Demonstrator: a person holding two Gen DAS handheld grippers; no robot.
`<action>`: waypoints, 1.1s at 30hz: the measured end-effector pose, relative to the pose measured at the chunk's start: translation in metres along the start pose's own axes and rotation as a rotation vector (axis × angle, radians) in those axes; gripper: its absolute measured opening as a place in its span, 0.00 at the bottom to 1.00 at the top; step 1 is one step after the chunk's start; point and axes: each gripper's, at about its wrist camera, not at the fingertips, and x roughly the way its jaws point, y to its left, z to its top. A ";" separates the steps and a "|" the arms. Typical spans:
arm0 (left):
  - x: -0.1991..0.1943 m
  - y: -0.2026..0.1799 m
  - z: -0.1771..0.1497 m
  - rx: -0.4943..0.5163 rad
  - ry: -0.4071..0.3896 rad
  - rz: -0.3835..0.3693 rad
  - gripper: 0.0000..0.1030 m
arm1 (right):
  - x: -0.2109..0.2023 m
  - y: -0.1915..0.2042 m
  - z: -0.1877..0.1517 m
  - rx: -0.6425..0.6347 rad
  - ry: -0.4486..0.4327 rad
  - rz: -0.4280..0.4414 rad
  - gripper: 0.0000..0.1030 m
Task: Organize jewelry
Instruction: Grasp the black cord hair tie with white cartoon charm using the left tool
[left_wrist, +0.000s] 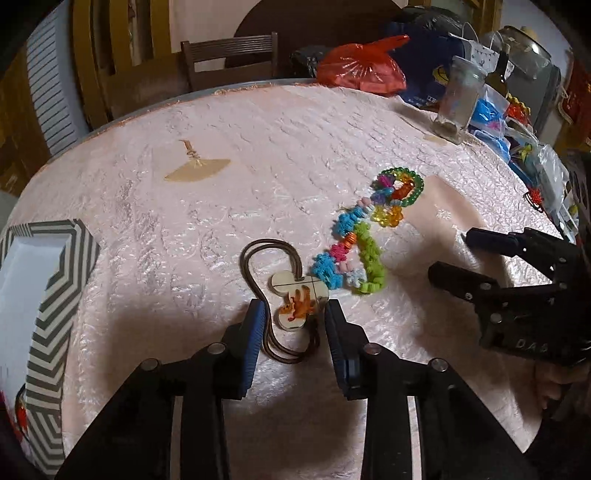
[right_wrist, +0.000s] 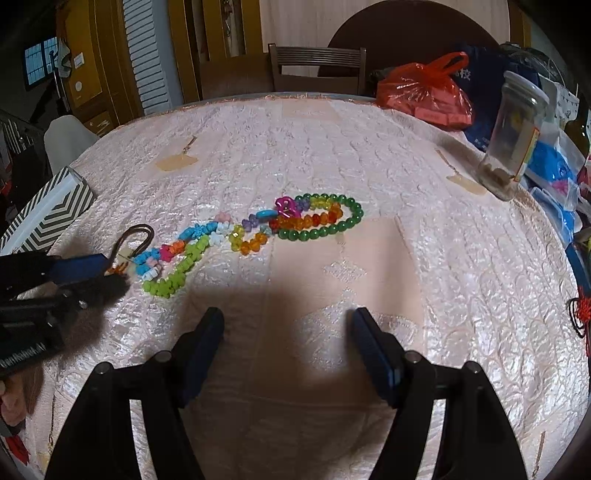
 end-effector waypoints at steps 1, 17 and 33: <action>-0.002 0.005 -0.001 -0.020 -0.003 0.011 0.53 | 0.000 0.000 0.000 0.001 0.000 0.001 0.72; -0.017 0.030 0.002 -0.065 -0.031 0.071 0.54 | -0.003 -0.005 0.000 0.023 -0.007 0.015 0.72; 0.011 0.010 0.009 0.019 -0.005 0.029 0.71 | -0.003 -0.004 0.000 0.025 -0.006 0.016 0.73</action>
